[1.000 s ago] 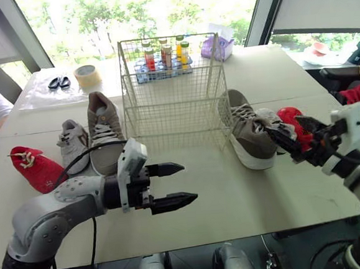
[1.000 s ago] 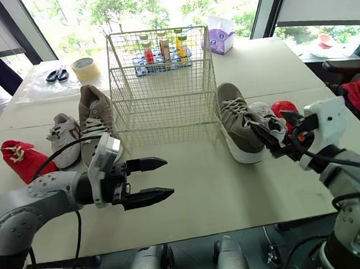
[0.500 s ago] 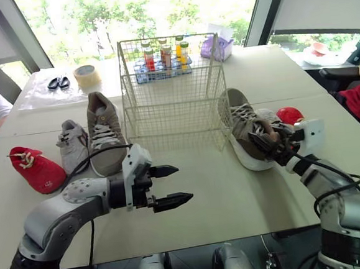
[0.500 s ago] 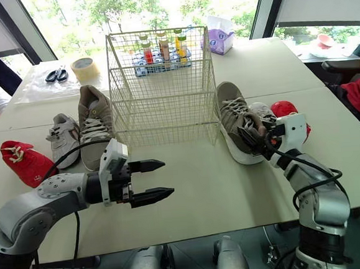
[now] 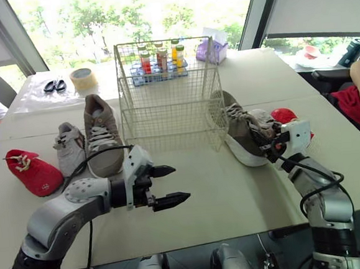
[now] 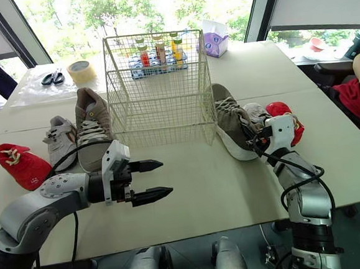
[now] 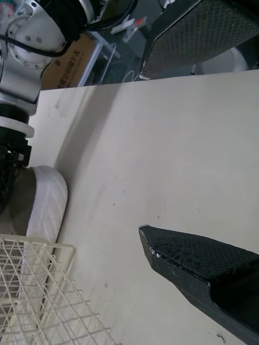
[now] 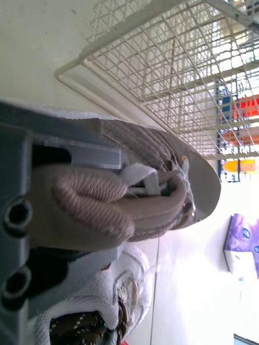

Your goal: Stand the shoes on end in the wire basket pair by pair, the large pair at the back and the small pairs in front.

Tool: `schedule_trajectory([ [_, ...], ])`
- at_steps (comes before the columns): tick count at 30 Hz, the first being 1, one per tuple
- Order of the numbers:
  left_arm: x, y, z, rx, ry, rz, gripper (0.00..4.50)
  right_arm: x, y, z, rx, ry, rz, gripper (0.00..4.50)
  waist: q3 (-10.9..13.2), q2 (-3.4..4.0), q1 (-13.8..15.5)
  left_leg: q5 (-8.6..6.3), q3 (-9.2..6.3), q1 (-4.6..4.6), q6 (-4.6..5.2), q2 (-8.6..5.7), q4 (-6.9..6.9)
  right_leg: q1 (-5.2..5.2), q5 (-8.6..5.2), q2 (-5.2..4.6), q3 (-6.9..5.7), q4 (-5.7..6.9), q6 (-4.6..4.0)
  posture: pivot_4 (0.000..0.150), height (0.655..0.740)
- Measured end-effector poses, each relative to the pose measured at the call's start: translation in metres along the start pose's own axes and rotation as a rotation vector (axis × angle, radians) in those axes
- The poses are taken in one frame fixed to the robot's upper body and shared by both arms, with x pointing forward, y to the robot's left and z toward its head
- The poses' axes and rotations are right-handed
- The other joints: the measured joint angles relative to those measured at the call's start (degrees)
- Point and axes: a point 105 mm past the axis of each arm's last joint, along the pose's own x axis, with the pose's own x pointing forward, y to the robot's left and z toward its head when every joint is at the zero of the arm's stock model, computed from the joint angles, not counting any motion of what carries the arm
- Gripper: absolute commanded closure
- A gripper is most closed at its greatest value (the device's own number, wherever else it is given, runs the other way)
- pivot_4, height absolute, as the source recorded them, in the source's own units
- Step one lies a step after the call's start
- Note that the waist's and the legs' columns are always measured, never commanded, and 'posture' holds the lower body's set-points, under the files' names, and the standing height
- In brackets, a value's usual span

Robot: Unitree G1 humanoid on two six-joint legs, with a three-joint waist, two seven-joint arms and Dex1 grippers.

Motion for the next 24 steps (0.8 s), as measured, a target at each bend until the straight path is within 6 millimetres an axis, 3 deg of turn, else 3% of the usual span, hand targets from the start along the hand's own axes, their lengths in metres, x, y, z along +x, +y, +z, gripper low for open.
schedule_trajectory([
  [5,-0.001,0.003,0.009,0.003,-0.019,-0.028,0.00,-0.002,-0.002,0.010,0.044,-0.013,-0.061,3.59,0.1,0.09,0.2,0.00,0.00,-0.25,0.00,-0.01,0.01,-0.23,0.01,-0.01,0.00,0.01,0.01,0.150,0.6675],
  [7,-0.006,0.003,0.023,-0.019,-0.069,-0.057,0.00,-0.002,-0.010,0.026,0.068,-0.048,-0.119,3.59,0.2,0.28,0.2,0.01,0.01,-0.49,0.01,-0.02,0.06,-0.45,0.03,-0.03,0.01,0.06,0.02,0.150,0.6675],
  [9,-0.012,0.001,0.041,-0.020,-0.124,-0.096,0.00,-0.003,-0.020,0.059,0.068,-0.126,-0.172,3.59,0.3,0.53,0.2,0.01,0.01,-0.48,0.01,-0.03,0.06,-0.45,0.03,-0.04,0.01,0.07,0.03,0.150,0.6675],
  [10,-0.016,0.001,0.052,-0.006,-0.147,-0.112,0.00,-0.006,-0.026,0.090,0.044,-0.208,-0.199,3.59,0.4,0.63,0.2,0.01,0.01,-0.45,0.02,-0.04,0.06,-0.44,0.03,-0.03,0.02,0.08,0.03,0.150,0.6675],
  [14,-0.027,0.006,0.086,0.006,-0.205,-0.174,0.00,-0.024,-0.035,0.183,-0.063,-0.453,-0.239,3.59,0.4,0.68,0.2,0.02,0.00,-0.44,0.01,-0.03,0.00,-0.46,0.02,0.00,0.00,0.08,0.03,0.150,0.6675],
  [16,-0.035,0.015,0.109,-0.001,-0.275,-0.186,0.00,-0.039,-0.035,0.219,-0.132,-0.552,-0.241,3.59,0.4,0.66,0.2,0.01,0.01,-0.36,0.01,-0.04,-0.03,-0.35,-0.02,0.00,0.00,0.04,0.07,0.150,0.6675],
  [20,-0.063,0.051,0.178,-0.029,-0.515,-0.132,0.00,-0.050,-0.013,0.273,-0.334,-0.607,-0.081,3.59,0.5,0.65,0.0,0.01,0.06,-0.40,0.07,-0.07,-0.03,-0.41,-0.01,-0.01,0.02,0.01,0.09,0.150,0.6675],
  [24,-0.086,0.063,0.218,-0.043,-0.618,-0.158,0.00,-0.052,0.021,0.297,-0.549,-0.562,0.169,3.59,0.5,0.62,-0.4,0.01,0.14,-0.42,0.06,-0.06,-0.12,-0.48,-0.03,-0.01,0.03,-0.06,0.13,0.150,0.6675],
])
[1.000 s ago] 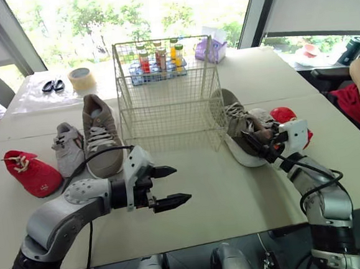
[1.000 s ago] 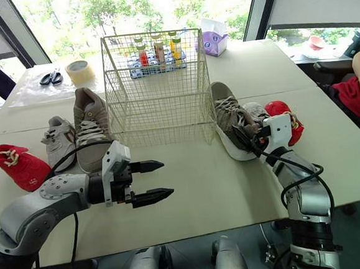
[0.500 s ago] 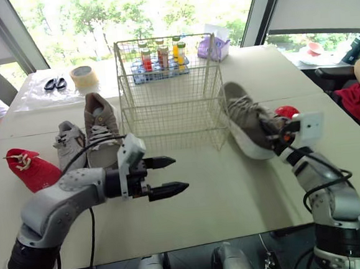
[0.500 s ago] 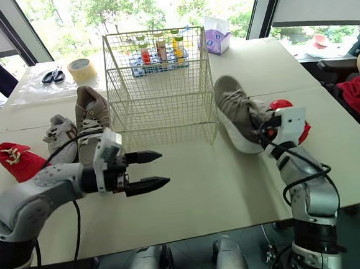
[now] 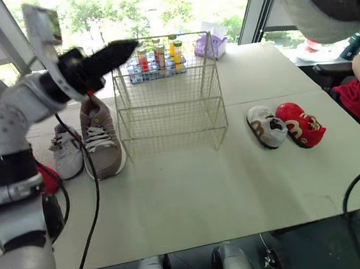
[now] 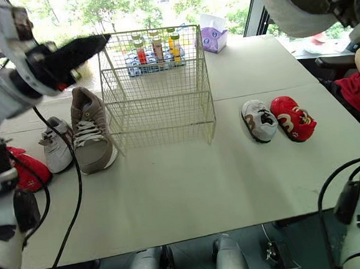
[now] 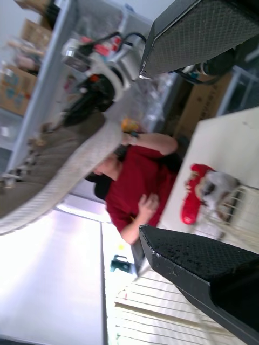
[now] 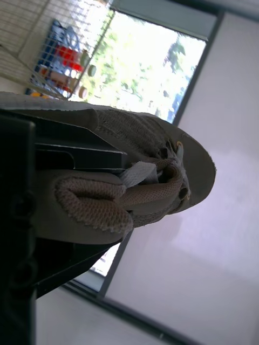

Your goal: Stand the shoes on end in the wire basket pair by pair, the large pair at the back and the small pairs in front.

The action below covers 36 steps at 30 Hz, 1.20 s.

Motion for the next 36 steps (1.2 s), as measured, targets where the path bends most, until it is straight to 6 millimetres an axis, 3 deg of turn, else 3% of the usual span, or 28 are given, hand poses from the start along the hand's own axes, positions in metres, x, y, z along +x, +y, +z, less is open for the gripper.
schedule_trajectory([
  [7,0.000,0.017,0.047,0.080,-0.022,0.043,0.00,0.022,0.043,0.030,-0.191,-0.108,0.409,3.59,0.1,-0.06,0.3,0.00,0.05,-0.03,-0.01,0.01,0.05,-0.03,-0.01,-0.01,0.00,0.02,0.02,0.150,0.6675],
  [12,-0.004,0.027,0.044,0.113,0.055,0.048,0.00,0.026,0.064,0.026,-0.214,-0.137,0.550,3.59,0.1,-0.15,0.6,0.00,0.08,-0.12,0.00,0.00,0.12,-0.08,-0.01,-0.03,0.00,0.05,0.02,0.150,0.6675],
  [22,0.006,0.035,0.028,0.108,0.227,-0.006,0.00,0.028,0.076,0.019,-0.241,-0.175,0.635,3.59,0.2,-0.18,0.2,0.00,0.14,-0.33,-0.01,0.03,0.12,-0.37,-0.01,-0.03,0.01,0.14,0.02,0.150,0.6675],
  [26,0.018,0.028,0.018,0.069,0.301,-0.085,1.30,0.028,0.088,0.017,-0.293,-0.182,0.698,3.60,0.2,-0.18,0.2,0.00,0.15,-0.35,-0.01,0.03,0.12,-0.39,-0.01,-0.04,0.02,0.13,0.03,0.150,0.6675],
  [31,0.013,0.034,0.014,0.045,0.315,-0.035,3.60,0.026,0.092,0.020,-0.332,-0.197,0.712,3.60,0.2,-0.15,0.1,0.01,0.15,-0.35,-0.02,0.04,0.11,-0.44,-0.01,-0.04,0.05,0.17,0.03,0.150,0.6675],
  [33,0.012,0.035,0.013,0.029,0.311,-0.030,3.82,0.026,0.094,0.022,-0.340,-0.198,0.715,3.60,0.2,-0.16,0.1,0.01,0.15,-0.35,-0.02,0.04,0.12,-0.43,-0.01,-0.04,0.05,0.17,0.03,0.150,0.6675],
  [36,0.009,0.037,0.010,0.000,0.289,-0.032,3.82,0.027,0.092,0.022,-0.304,-0.188,0.682,2.55,0.2,-0.16,0.2,0.01,0.15,-0.34,-0.01,0.04,0.15,-0.41,-0.01,-0.04,0.05,0.20,0.03,0.150,0.6675],
])
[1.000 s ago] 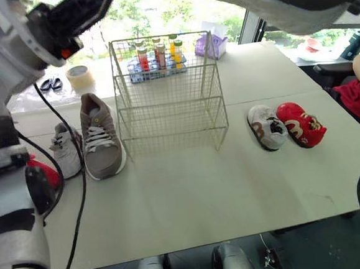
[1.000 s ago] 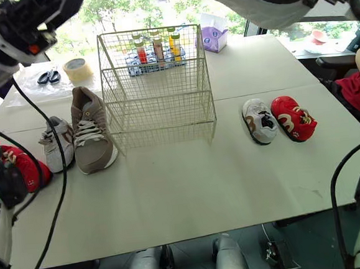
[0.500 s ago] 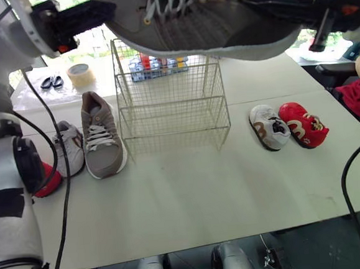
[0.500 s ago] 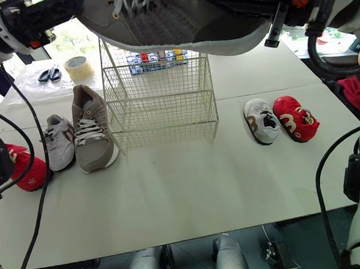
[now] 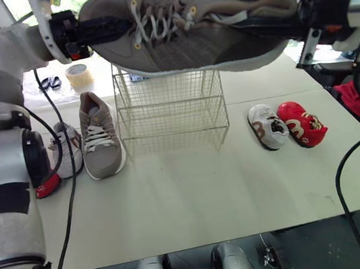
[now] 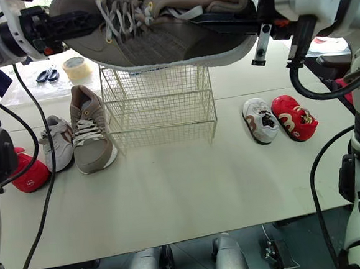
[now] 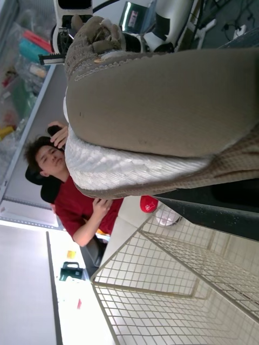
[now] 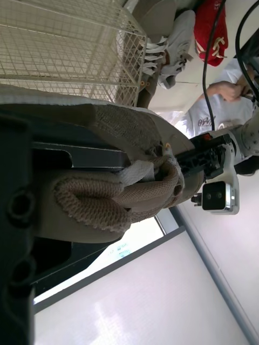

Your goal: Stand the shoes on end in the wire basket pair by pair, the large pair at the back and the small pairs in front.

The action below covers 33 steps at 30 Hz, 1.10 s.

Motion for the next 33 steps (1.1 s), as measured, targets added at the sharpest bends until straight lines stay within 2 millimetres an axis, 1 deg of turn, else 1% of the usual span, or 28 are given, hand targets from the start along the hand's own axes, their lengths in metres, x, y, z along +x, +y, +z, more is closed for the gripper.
schedule_trajectory([
  [1,0.001,0.002,-0.002,-0.017,-0.015,0.004,3.82,-0.002,-0.004,-0.001,0.031,0.002,-0.035,2.00,0.0,0.00,0.2,0.00,-0.02,-0.01,0.00,0.00,0.02,0.00,0.00,0.00,0.00,0.02,0.00,0.150,0.6675],
  [2,0.002,0.003,-0.002,-0.029,-0.034,0.007,3.82,-0.006,-0.010,-0.004,0.064,0.009,-0.075,1.54,0.0,-0.03,0.3,0.00,-0.04,-0.04,0.00,0.00,0.07,0.02,0.00,0.00,0.00,0.02,0.00,0.150,0.6675],
  [3,0.004,0.005,-0.001,-0.044,-0.072,0.021,3.82,-0.016,-0.020,-0.009,0.113,0.017,-0.156,0.99,0.0,-0.07,0.4,0.00,-0.06,-0.10,0.01,0.00,0.15,0.04,0.01,-0.01,-0.01,0.02,0.01,0.150,0.6675],
  [5,0.003,0.007,0.006,-0.062,-0.179,0.044,3.82,-0.051,-0.041,-0.025,0.240,0.004,-0.365,0.08,0.0,-0.12,0.5,-0.04,-0.09,-0.17,0.07,0.00,0.25,0.07,0.01,-0.04,-0.03,-0.01,0.02,0.150,0.6675],
  [6,-0.002,0.006,0.011,-0.071,-0.264,0.044,3.82,-0.083,-0.052,-0.040,0.347,-0.019,-0.541,0.08,0.0,-0.17,0.5,-0.05,-0.16,-0.16,0.09,0.00,0.31,0.17,0.02,-0.04,-0.06,-0.03,0.03,0.150,0.6675],
  [7,-0.004,0.000,0.015,-0.073,-0.346,0.010,3.82,-0.111,-0.055,-0.057,0.457,-0.039,-0.686,0.08,0.0,-0.25,0.5,-0.05,-0.17,-0.19,0.09,0.00,0.33,0.18,0.02,-0.04,-0.07,-0.04,0.03,0.150,0.6675],
  [8,-0.007,-0.006,0.022,-0.064,-0.450,-0.020,3.82,-0.138,-0.049,-0.079,0.600,-0.081,-0.835,0.08,0.0,-0.33,0.5,-0.05,-0.22,-0.21,0.09,0.02,0.43,0.20,0.03,-0.04,-0.10,0.00,0.04,0.150,0.6675],
  [9,-0.008,-0.010,0.028,-0.055,-0.518,-0.022,3.82,-0.147,-0.039,-0.093,0.704,-0.111,-0.895,0.08,0.0,-0.28,0.4,-0.05,-0.21,-0.24,0.09,0.00,0.47,0.15,0.03,-0.05,-0.09,0.11,0.04,0.150,0.6675],
  [10,-0.006,-0.015,0.032,-0.037,-0.572,-0.016,3.82,-0.148,-0.029,-0.103,0.791,-0.147,-0.917,0.08,0.0,-0.22,0.2,-0.05,-0.22,-0.18,0.09,0.01,0.48,0.15,0.03,-0.05,-0.06,0.19,0.04,0.150,0.6675],
  [11,-0.001,-0.019,0.035,-0.022,-0.620,-0.012,3.82,-0.144,-0.019,-0.113,0.865,-0.170,-0.922,0.08,0.0,-0.21,0.1,-0.05,-0.21,-0.03,0.09,0.01,0.48,0.23,0.03,-0.05,-0.04,0.26,0.04,0.150,0.6675],
  [12,0.007,-0.024,0.034,-0.022,-0.671,-0.014,3.82,-0.136,-0.010,-0.120,0.934,-0.195,-0.919,0.08,0.0,-0.12,0.0,-0.05,-0.18,0.13,0.09,0.00,0.46,0.33,0.03,-0.04,-0.01,0.30,0.03,0.150,0.6675],
  [14,0.025,-0.026,0.026,-0.084,-0.746,-0.017,3.82,-0.111,0.001,-0.125,1.028,-0.251,-0.883,0.08,0.0,0.02,0.0,-0.04,-0.18,0.29,0.08,0.00,0.47,0.43,0.02,-0.04,0.03,0.37,0.03,0.150,0.6675],
  [15,0.028,-0.026,0.021,-0.094,-0.768,0.006,3.82,-0.099,0.002,-0.124,1.052,-0.267,-0.855,0.08,0.0,0.05,-0.2,-0.04,-0.18,0.30,0.08,0.00,0.46,0.42,0.02,-0.03,0.04,0.38,0.02,0.150,0.6675],
  [16,0.029,-0.025,0.015,-0.100,-0.784,0.043,3.82,-0.085,0.002,-0.119,1.063,-0.292,-0.816,0.08,0.0,0.12,-0.4,-0.04,-0.16,0.33,0.08,0.00,0.42,0.40,0.02,-0.02,0.10,0.39,0.02,0.150,0.6675],
  [17,0.031,-0.024,0.009,-0.109,-0.786,0.068,3.82,-0.075,0.000,-0.113,1.064,-0.303,-0.781,0.08,0.0,0.13,-0.3,-0.04,-0.16,0.31,0.08,0.00,0.40,0.37,0.02,-0.01,0.11,0.41,0.02,0.150,0.6675],
  [19,0.032,-0.021,-0.001,-0.157,-0.821,0.114,3.82,-0.049,-0.004,-0.095,1.061,-0.356,-0.684,0.08,0.0,0.12,-0.1,-0.04,-0.17,0.27,0.08,0.00,0.39,0.34,0.02,0.00,0.10,0.39,0.02,0.150,0.6675],
  [22,0.034,-0.025,-0.006,-0.195,-0.866,0.128,3.82,-0.017,-0.006,-0.070,1.071,-0.439,-0.538,0.08,0.0,0.09,0.3,-0.06,-0.19,0.22,0.11,-0.02,0.45,0.40,0.02,-0.01,0.06,0.30,0.02,0.150,0.6675],
  [24,0.035,-0.029,-0.007,-0.204,-0.875,0.120,3.82,-0.004,-0.005,-0.062,1.089,-0.473,-0.480,0.08,0.0,0.07,0.6,-0.09,-0.24,0.21,0.16,-0.02,0.54,0.48,0.02,-0.01,0.00,0.27,0.02,0.150,0.6675],
  [26,0.036,-0.034,-0.009,-0.214,-0.886,0.102,3.82,0.007,-0.002,-0.058,1.123,-0.503,-0.434,0.08,0.0,0.07,0.7,-0.15,-0.25,0.20,0.25,-0.02,0.65,0.55,0.02,-0.01,-0.03,0.25,0.02,0.150,0.6675],
  [29,0.040,-0.037,-0.014,-0.226,-0.873,0.086,3.82,0.015,0.001,-0.060,1.195,-0.539,-0.411,0.08,0.0,0.07,0.9,-0.17,-0.25,0.19,0.29,-0.03,0.69,0.57,0.03,-0.01,-0.03,0.24,0.02,0.150,0.6675],
  [31,0.045,-0.038,-0.021,-0.233,-0.846,0.076,3.82,0.021,0.001,-0.059,1.259,-0.599,-0.395,0.08,0.0,0.07,0.9,-0.17,-0.26,0.19,0.28,-0.02,0.67,0.54,0.03,0.00,-0.03,0.26,0.02,0.150,0.6675],
  [33,0.050,-0.038,-0.024,-0.241,-0.830,0.073,3.82,0.023,0.000,-0.056,1.283,-0.626,-0.380,0.08,0.0,0.07,1.1,-0.17,-0.26,0.16,0.28,-0.02,0.68,0.53,0.03,0.00,-0.04,0.25,0.02,0.150,0.6675],
])
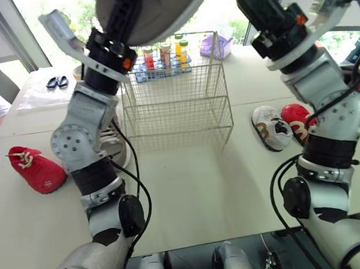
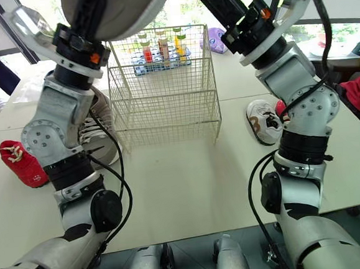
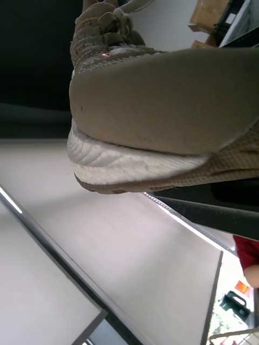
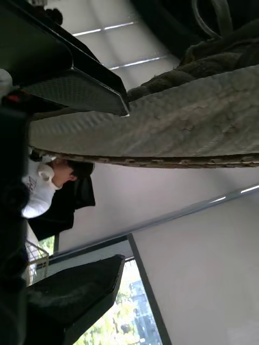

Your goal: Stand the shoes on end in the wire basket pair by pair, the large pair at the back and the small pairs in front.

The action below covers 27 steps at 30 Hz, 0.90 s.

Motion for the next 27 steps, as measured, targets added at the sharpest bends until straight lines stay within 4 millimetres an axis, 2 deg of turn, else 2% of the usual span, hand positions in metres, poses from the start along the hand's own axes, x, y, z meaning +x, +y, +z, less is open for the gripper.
schedule_trajectory([
  [9,-0.001,0.003,-0.006,0.003,-0.014,-0.008,3.82,0.008,0.011,-0.003,0.074,-0.021,0.048,0.08,0.0,0.00,0.1,0.00,0.00,-0.01,0.00,0.00,-0.02,0.00,0.00,0.01,-0.01,-0.02,0.00,0.150,0.6675],
  [12,-0.001,0.010,-0.022,-0.019,0.041,0.017,3.82,0.011,0.023,-0.003,0.060,-0.015,0.085,0.08,0.0,0.00,0.4,-0.01,-0.01,-0.01,0.02,0.00,-0.01,0.02,0.00,0.00,-0.01,-0.07,0.00,0.150,0.6675],
  [19,-0.007,0.010,-0.026,-0.008,0.076,-0.001,3.82,0.011,0.025,-0.002,0.043,-0.002,0.081,0.08,0.0,0.00,0.1,-0.01,-0.01,-0.01,0.02,0.00,-0.07,-0.01,0.00,0.02,-0.01,-0.09,0.00,0.150,0.6675],
  [26,-0.013,0.014,-0.028,-0.009,0.089,0.007,3.82,0.010,0.024,0.007,0.000,0.008,0.076,0.08,0.0,0.00,0.3,-0.01,-0.01,-0.02,0.02,0.00,-0.07,0.00,0.00,0.02,-0.01,-0.11,0.00,0.150,0.6675],
  [27,-0.013,0.013,-0.028,-0.010,0.090,0.006,3.82,0.010,0.024,0.008,-0.004,0.010,0.077,0.30,0.0,0.00,0.3,-0.02,0.00,-0.02,0.02,0.01,-0.07,0.00,0.00,0.02,-0.01,-0.11,0.00,0.150,0.6675],
])
